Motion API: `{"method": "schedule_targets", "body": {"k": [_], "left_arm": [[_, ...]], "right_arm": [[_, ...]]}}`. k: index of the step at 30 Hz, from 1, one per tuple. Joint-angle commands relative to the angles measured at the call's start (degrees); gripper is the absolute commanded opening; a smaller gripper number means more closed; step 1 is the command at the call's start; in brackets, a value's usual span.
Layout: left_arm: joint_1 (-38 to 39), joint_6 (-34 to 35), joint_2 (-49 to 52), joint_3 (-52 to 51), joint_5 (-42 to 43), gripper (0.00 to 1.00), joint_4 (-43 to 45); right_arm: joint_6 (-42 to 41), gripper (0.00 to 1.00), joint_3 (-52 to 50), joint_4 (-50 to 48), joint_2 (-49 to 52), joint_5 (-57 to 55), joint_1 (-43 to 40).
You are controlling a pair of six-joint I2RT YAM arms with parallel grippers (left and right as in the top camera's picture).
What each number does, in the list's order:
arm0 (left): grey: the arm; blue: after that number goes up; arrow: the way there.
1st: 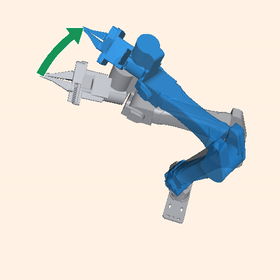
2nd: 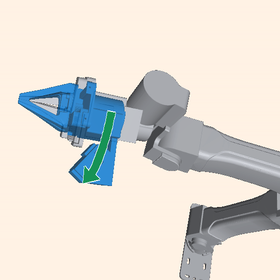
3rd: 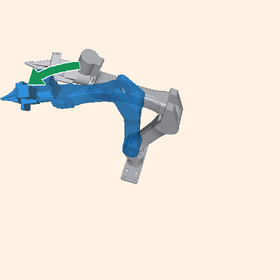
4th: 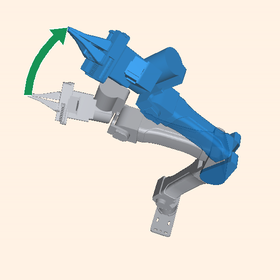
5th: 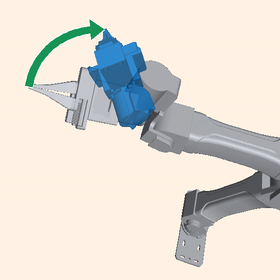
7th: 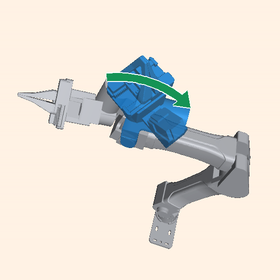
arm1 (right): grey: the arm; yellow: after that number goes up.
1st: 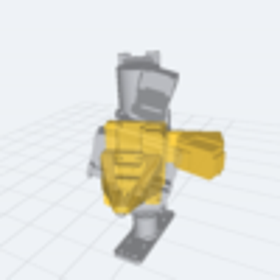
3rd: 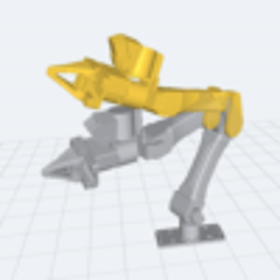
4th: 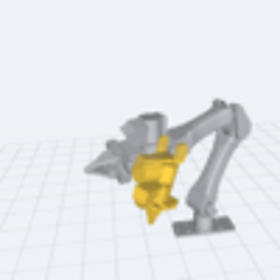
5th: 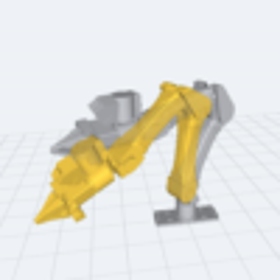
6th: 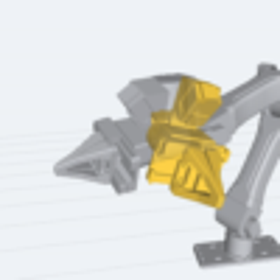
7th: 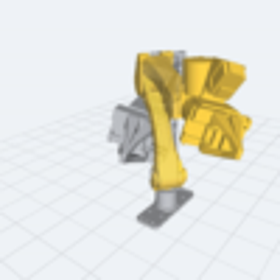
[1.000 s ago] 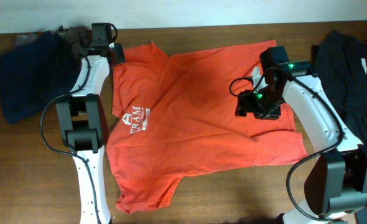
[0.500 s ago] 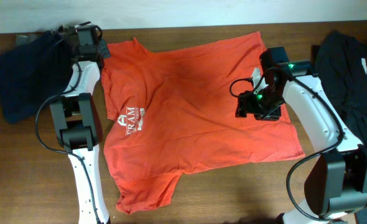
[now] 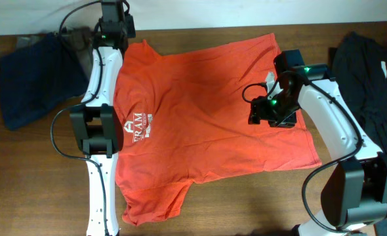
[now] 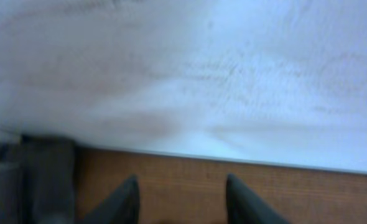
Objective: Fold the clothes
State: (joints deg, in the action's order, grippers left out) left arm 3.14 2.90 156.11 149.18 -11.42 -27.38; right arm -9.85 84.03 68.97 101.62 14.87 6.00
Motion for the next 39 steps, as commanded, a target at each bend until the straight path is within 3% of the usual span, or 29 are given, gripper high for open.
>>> {"method": "schedule_targets", "body": {"k": [1, 2, 4, 8, 26, 39], "left_arm": [[-0.5, 5.03, 0.0, 1.4, -0.13, 0.22, -8.55], [-0.5, 6.95, 0.5, 1.4, 0.96, 0.12, -13.11], [-0.5, 6.95, 0.98, 1.4, 3.45, 0.06, -15.76], [-0.04, 6.95, 1.07, 1.4, 11.58, 0.01, -17.64], [2.01, 10.78, 5.2, 1.38, 12.76, 0.01, -19.89], [2.01, 10.8, 14.6, 1.29, 12.76, 0.01, -12.22]], "right_arm": [[0.63, 0.73, 0.39, -0.02, -0.85, -0.55, 0.46], [0.63, 0.73, 0.39, -0.2, -0.85, -0.55, 0.46], [0.63, 0.74, 0.39, -0.2, -0.85, -0.55, 0.46], [0.63, 0.74, 0.39, -0.2, -0.85, -0.52, 0.46], [0.63, 0.74, 0.39, -0.24, -0.83, -0.55, 0.46], [0.63, 0.75, 0.39, -0.15, -0.83, -0.55, 0.46]]}}
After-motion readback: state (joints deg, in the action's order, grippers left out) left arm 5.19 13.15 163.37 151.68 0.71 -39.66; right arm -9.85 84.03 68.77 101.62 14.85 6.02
